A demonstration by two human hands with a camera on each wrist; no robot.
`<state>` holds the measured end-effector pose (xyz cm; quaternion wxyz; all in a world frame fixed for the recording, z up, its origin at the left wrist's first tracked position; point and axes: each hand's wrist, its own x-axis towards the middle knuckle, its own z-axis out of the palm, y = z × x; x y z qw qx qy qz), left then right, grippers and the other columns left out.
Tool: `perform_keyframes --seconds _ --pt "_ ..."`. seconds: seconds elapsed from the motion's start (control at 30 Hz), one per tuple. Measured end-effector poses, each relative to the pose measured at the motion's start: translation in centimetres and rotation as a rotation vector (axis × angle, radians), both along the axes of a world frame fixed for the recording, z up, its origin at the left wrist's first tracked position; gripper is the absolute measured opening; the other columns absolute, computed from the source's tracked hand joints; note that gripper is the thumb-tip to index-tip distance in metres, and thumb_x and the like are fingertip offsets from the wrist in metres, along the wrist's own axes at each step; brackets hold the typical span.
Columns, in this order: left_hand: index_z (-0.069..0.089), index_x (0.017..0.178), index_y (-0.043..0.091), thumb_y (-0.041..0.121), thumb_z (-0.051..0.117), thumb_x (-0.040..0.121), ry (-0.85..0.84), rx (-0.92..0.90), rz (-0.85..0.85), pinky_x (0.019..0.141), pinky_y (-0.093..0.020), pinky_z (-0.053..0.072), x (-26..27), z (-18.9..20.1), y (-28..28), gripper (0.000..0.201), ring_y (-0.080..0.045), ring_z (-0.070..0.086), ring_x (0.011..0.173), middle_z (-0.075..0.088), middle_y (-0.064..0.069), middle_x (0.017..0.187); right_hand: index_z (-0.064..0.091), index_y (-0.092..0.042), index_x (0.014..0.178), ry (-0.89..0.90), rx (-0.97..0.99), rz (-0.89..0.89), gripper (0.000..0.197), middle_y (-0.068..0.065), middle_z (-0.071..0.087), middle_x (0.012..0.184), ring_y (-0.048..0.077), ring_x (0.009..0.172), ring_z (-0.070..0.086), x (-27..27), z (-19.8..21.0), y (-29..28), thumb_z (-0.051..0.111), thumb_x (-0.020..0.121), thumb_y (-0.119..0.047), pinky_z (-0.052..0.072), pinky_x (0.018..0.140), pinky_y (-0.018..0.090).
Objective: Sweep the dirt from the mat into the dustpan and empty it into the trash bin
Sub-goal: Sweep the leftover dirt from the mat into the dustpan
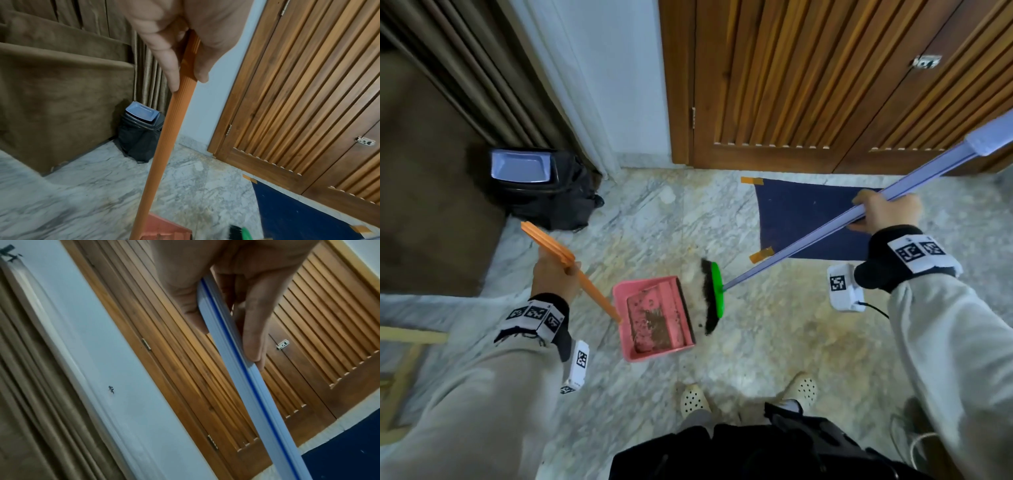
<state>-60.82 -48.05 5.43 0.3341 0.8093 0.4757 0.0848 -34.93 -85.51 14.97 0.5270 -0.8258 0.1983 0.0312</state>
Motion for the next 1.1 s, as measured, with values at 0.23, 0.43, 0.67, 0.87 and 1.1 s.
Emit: perform_keyframes --seconds 0.23,0.43,0.67,0.87,1.1 --pt "0.043 0.118 -0.002 0.005 0.055 0.086 0.036 -0.014 -0.025 0.080 -0.040 0.045 -1.9 -1.8 -0.3 0.035 -0.042 0.059 0.100 0.061 -0.027 0.107 0.062 0.008 0.073 -0.042 -0.178 0.172 0.027 0.014 0.061 0.066 0.034 0.064 0.066 -3.3 -2.3 3.6 0.066 0.065 -0.018 0.059 0.064 0.045" --pt "0.041 0.118 0.000 0.001 0.052 0.085 0.059 -0.028 0.053 0.065 -0.036 0.041 -3.4 -4.4 -1.9 0.034 -0.038 0.061 0.087 0.062 -0.024 0.099 0.062 0.002 0.070 0.082 -0.164 0.197 0.019 0.010 0.059 0.064 0.031 0.061 0.059 -7.8 -7.0 6.3 0.065 0.071 -0.017 0.050 0.057 0.035" --pt "0.042 0.120 0.002 0.002 0.053 0.087 0.055 -0.056 0.119 0.068 -0.035 0.045 -4.2 -5.0 -1.9 0.035 -0.033 0.059 0.086 0.061 -0.019 0.101 0.061 0.001 0.070 0.219 0.124 0.005 0.014 0.007 0.058 0.061 0.024 0.056 0.059 -9.3 -8.3 8.0 0.068 0.066 -0.011 0.059 0.067 0.042" --pt "0.042 0.118 0.002 0.004 0.053 0.087 0.036 -0.058 0.194 0.068 -0.039 0.051 -5.3 -4.5 -1.2 0.033 -0.031 0.059 0.083 0.061 -0.016 0.100 0.059 -0.005 0.057 0.211 0.271 -0.103 0.015 0.015 0.066 0.070 0.033 0.075 0.071 -5.8 -6.4 5.1 0.071 0.050 -0.012 0.059 0.063 0.042" --pt "0.043 0.117 0.005 0.004 0.052 0.086 0.030 -0.064 0.205 0.074 -0.040 0.052 -6.0 -3.8 -1.1 0.032 -0.036 0.062 0.090 0.062 -0.018 0.103 0.058 -0.006 0.061 0.038 0.275 0.042 0.013 0.002 0.063 0.051 0.026 0.064 0.066 -3.7 -3.0 3.0 0.068 0.066 -0.010 0.059 0.059 0.032"
